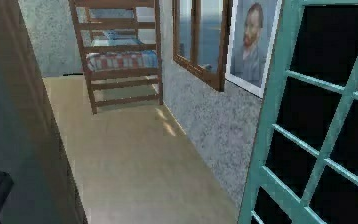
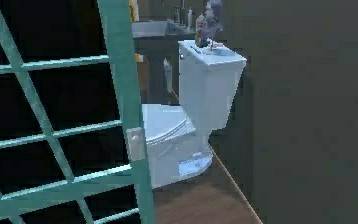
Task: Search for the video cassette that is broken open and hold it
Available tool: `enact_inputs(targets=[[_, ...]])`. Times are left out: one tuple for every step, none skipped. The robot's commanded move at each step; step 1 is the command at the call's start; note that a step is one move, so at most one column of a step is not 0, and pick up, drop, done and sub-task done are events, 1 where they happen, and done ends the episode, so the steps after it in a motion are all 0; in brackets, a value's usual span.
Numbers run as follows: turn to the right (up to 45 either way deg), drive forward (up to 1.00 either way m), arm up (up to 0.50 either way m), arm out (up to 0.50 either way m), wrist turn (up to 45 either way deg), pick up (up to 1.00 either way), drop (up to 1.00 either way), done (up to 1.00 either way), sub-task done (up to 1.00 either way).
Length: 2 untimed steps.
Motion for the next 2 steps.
enact_inputs(targets=[[0.0,0.65,0.00,0.00,0.0,0.00,0.00,0.00,0.00],[-18.0,0.00,0.00,0.00,0.0,0.00,0.00,0.00,0.00]])
